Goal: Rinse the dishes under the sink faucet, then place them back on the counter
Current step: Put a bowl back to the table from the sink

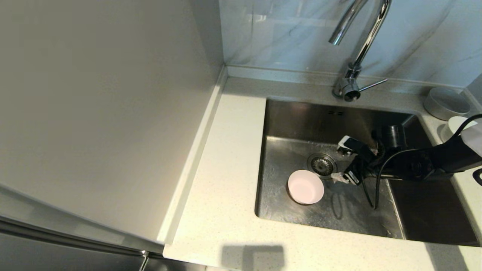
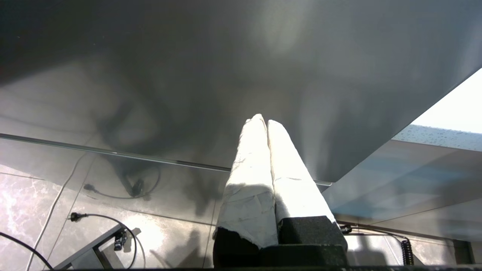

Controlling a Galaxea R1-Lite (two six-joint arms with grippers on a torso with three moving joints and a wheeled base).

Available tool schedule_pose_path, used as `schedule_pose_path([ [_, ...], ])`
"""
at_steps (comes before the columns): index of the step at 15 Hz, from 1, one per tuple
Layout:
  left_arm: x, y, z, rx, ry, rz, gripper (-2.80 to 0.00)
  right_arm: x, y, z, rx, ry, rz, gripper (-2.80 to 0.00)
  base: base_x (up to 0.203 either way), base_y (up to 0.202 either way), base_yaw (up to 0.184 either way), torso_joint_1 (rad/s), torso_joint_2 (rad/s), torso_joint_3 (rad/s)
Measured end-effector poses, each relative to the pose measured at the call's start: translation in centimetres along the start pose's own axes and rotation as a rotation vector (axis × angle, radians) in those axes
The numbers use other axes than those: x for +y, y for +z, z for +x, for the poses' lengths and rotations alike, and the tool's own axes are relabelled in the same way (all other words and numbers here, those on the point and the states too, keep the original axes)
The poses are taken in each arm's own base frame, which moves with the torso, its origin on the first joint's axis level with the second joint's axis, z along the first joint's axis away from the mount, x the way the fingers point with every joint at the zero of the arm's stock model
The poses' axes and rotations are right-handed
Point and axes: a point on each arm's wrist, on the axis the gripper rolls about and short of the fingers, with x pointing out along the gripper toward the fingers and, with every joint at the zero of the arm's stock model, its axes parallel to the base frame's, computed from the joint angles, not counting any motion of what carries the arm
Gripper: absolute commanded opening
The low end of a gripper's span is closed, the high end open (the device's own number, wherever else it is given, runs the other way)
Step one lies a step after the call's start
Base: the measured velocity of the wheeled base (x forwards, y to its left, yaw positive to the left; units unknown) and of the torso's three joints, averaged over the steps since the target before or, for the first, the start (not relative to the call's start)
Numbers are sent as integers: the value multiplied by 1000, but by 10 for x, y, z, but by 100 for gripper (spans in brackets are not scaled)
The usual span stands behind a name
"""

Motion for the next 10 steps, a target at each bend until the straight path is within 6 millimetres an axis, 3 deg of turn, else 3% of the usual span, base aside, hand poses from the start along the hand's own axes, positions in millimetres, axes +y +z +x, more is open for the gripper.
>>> schedule_pose_path([
  [5,0,0,0,0,0,0,-280,34,18,-20,79,148,32,0,0,0,0,0,0,0],
  [10,0,0,0,0,0,0,-280,68,47,-18,82,139,78,0,0,0,0,0,0,0],
])
